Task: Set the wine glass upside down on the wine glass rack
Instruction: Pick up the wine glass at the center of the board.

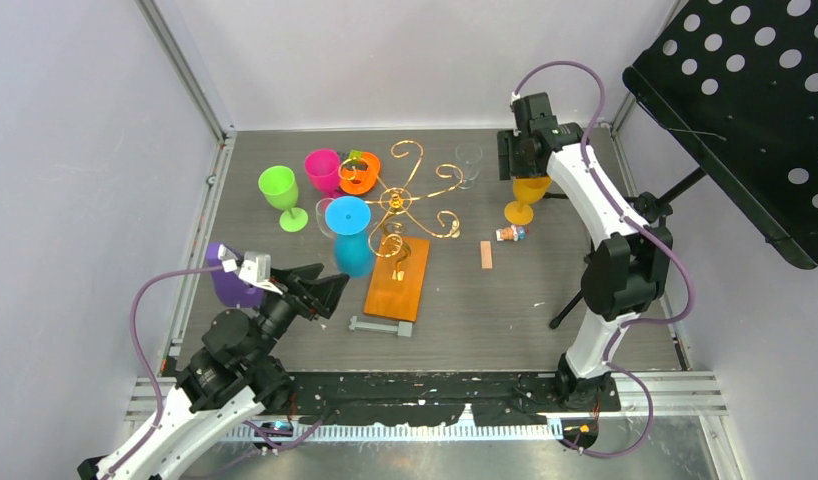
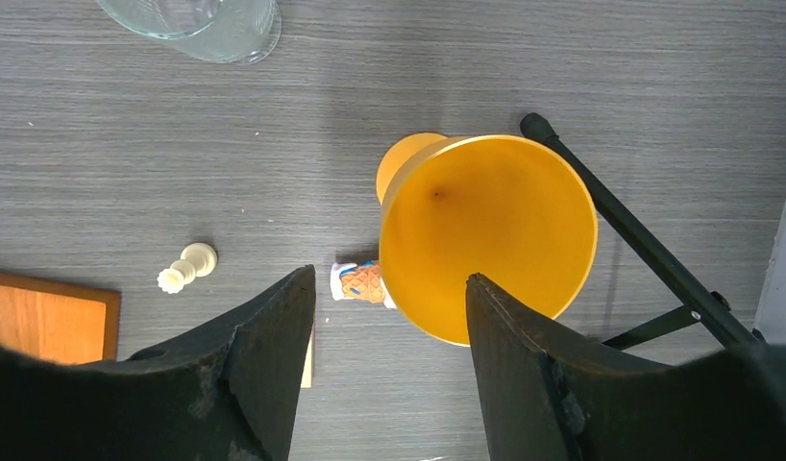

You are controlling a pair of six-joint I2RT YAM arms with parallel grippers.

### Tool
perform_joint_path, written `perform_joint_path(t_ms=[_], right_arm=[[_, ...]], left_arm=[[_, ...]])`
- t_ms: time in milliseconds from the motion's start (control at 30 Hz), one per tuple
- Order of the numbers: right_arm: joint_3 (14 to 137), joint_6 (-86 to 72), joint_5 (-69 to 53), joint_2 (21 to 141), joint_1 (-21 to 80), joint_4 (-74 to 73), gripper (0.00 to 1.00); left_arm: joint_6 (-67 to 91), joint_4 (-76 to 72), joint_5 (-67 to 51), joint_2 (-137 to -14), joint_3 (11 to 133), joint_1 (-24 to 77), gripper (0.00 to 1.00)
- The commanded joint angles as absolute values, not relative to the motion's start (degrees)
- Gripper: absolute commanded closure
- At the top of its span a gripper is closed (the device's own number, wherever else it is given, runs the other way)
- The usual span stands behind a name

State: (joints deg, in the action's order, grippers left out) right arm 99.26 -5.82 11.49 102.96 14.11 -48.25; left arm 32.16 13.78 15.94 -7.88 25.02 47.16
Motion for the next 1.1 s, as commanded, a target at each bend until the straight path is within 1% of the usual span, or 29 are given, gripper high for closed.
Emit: perform_joint_path(t_ms=[0,33,67,233,400,467,500,633,800,900,967,1067], right_arm=[[99.95,-6.48,12.81,103.95,13.86,-46.56,0.38],[99.9,-6.49,12.82,104.83,13.79,-46.35,0.39],[99.88,-6.61,12.79,105.28,13.66,-45.86,0.44],[101.32,-6.23,12.69,108.1,13.55,-44.74,0.59],[102.72,-5.8,13.47,109.6,13.56,-44.82,0.69],[103.28,-5.69,14.35,109.97,13.54,-45.24,0.78],[103.6,-5.86,15.21,109.96,13.54,-45.63,0.84],[103.72,-6.35,16.31,107.25,13.48,-45.08,0.94],[105.29,-6.33,16.24,100.07,13.66,-42.58,0.94],[104.09,-6.56,15.51,92.89,13.83,-39.53,0.94],[100.73,-7.18,13.08,86.65,14.07,-35.08,0.95],[94.26,-9.68,5.5,77.37,14.16,-26.58,0.94]], left_arm=[[32.87,13.69,15.23,-6.82,24.81,47.15,0.27],[32.89,13.83,15.4,-6.77,24.74,47.14,0.27],[32.87,13.95,15.54,-6.68,24.79,47.19,0.27],[32.87,14.28,15.69,-6.64,25.13,47.13,0.27],[32.88,14.33,15.66,-6.43,25.21,47.19,0.28],[32.87,14.58,15.63,-6.27,25.2,47.12,0.27],[32.85,14.61,15.72,-6.18,25.22,47.12,0.28],[32.95,15.26,15.98,-5.61,25.41,47.14,0.28],[33.04,16.53,16.54,-4.95,25.93,47.14,0.28],[33.2,18.22,17.22,-4.18,27.16,47.17,0.28],[33.22,18.93,17.62,-3.28,28.0,47.18,0.28],[31.46,20.06,18.6,-1.95,30.65,47.13,0.28]])
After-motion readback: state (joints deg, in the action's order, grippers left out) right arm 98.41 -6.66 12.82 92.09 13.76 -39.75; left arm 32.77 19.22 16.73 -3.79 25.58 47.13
